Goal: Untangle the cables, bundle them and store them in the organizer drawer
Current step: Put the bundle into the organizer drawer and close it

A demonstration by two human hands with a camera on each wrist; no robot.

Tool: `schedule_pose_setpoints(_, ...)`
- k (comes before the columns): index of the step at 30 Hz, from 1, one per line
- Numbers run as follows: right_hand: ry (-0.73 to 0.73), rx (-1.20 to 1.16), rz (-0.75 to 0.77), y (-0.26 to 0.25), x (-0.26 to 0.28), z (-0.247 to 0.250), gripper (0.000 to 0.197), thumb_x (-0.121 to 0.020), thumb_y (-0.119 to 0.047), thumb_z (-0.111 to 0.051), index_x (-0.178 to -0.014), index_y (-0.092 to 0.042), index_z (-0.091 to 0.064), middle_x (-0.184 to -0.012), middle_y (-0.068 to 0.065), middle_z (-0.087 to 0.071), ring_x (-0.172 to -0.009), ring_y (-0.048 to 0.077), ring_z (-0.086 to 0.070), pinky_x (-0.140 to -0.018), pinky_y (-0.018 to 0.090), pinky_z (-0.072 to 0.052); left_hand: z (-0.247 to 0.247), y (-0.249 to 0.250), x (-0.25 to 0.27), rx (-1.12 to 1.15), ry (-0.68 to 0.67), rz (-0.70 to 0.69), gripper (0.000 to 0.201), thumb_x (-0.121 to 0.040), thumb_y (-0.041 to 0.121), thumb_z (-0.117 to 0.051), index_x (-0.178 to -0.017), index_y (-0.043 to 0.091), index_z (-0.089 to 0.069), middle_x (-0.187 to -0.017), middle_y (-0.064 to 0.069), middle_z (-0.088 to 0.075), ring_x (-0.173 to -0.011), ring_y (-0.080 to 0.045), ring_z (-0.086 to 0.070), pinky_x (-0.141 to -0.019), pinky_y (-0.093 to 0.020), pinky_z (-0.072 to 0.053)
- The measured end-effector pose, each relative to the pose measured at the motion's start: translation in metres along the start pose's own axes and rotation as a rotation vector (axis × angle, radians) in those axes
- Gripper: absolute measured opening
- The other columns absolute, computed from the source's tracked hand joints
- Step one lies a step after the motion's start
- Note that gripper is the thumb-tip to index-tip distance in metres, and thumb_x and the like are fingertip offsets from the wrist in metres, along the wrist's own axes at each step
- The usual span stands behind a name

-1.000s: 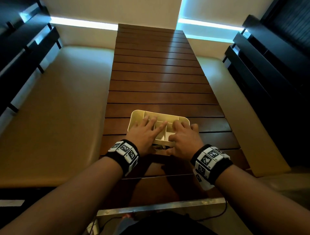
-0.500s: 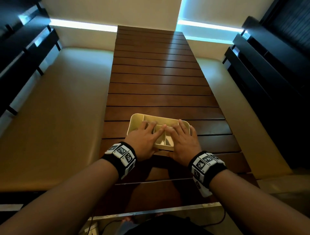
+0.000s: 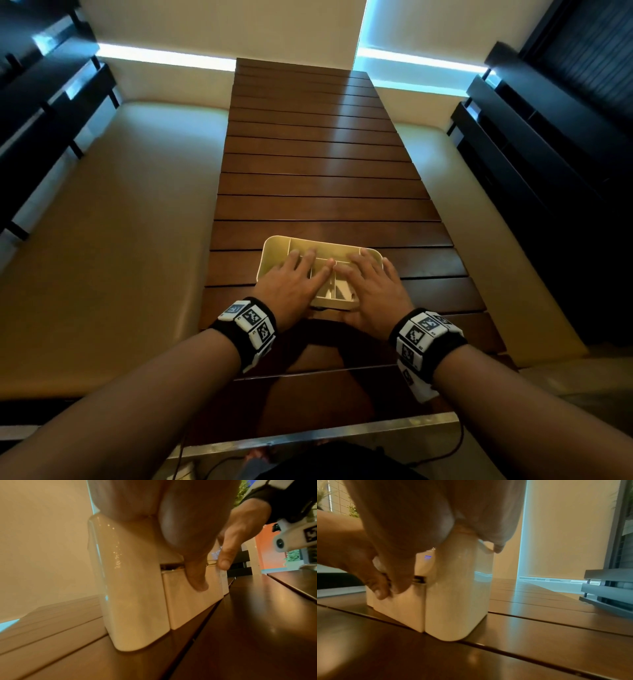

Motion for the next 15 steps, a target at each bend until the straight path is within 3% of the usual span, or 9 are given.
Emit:
schedule_pose_setpoints(2, 0.015, 0.008, 0.067, 0.008, 0.004, -0.003, 0.101, -0.074, -0.066, -0.064, -0.153, -0.042, -0.008, -0.167, -0.001, -0.003, -0.153, 0.025, 0.001, -0.121, 0.053, -0.006, -0.002, 0.0, 0.001, 0.0, 0.019, 0.003, 0.098, -0.087, 0.061, -0.057, -0.158, 0.023, -0.001, -0.163, -0.021, -0.01, -0.143, -0.041, -0.026, -0.106, -0.049, -0.041)
schedule_pose_setpoints(4, 0.047, 0.029, 0.115, 0.013, 0.007, -0.011, 0.106, -0.073, -0.065, -0.07, -0.154, -0.04, -0.007, -0.167, -0.001, -0.005, -0.153, 0.027, -0.009, -0.119, 0.057, -0.023, -0.003, 0.0, 0.001, -0.013, 0.02, 0.006, 0.098, -0.088, 0.061, -0.057, -0.157, 0.024, 0.002, -0.164, -0.02, -0.007, -0.144, -0.041, -0.024, -0.112, -0.05, -0.034)
schedule_pose_setpoints(7, 0.092, 0.048, 0.145, 0.015, 0.006, -0.019, 0.107, -0.071, -0.064, -0.073, -0.156, -0.036, -0.014, -0.165, 0.0, -0.01, -0.147, 0.029, -0.032, -0.111, 0.054, -0.039, 0.002, -0.003, 0.001, -0.054, 0.001, -0.006, 0.105, -0.086, 0.06, -0.06, -0.156, 0.026, 0.011, -0.165, -0.017, 0.002, -0.149, -0.039, -0.014, -0.12, -0.053, -0.01)
schedule_pose_setpoints(9, 0.105, 0.064, 0.139, 0.016, 0.007, -0.021, 0.106, -0.071, -0.065, -0.071, -0.155, -0.036, -0.015, -0.165, -0.001, -0.008, -0.145, 0.028, -0.036, -0.112, 0.052, -0.039, 0.008, -0.014, 0.006, -0.12, 0.005, 0.034, 0.116, -0.08, 0.06, -0.067, -0.155, 0.025, 0.015, -0.165, -0.012, 0.009, -0.151, -0.038, -0.001, -0.119, -0.057, 0.007)
schedule_pose_setpoints(11, 0.121, 0.088, 0.126, 0.016, 0.006, -0.02, 0.107, -0.069, -0.066, -0.072, -0.155, -0.037, -0.015, -0.164, -0.003, -0.008, -0.146, 0.027, -0.032, -0.113, 0.055, -0.034, 0.007, -0.031, 0.014, -0.127, -0.014, 0.106, 0.124, -0.077, 0.061, -0.069, -0.154, 0.021, 0.02, -0.16, -0.008, 0.021, -0.151, -0.036, 0.01, -0.116, -0.058, 0.016)
schedule_pose_setpoints(15, 0.118, 0.17, 0.19, 0.018, 0.006, -0.014, 0.106, -0.072, -0.074, -0.06, -0.156, -0.038, -0.006, -0.165, -0.002, -0.009, -0.15, 0.029, -0.014, -0.115, 0.063, -0.016, 0.0, -0.043, 0.022, -0.009, -0.024, 0.1, 0.112, -0.086, 0.053, -0.064, -0.155, 0.017, 0.017, -0.165, -0.013, 0.013, -0.153, -0.031, 0.003, -0.118, -0.051, 0.01)
Point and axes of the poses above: each hand's wrist, its own x-axis away from the middle knuckle, its own z-axis out of the back of the hand, y = z × x, the point moved 3 cm from there along -x, towards the middle knuckle
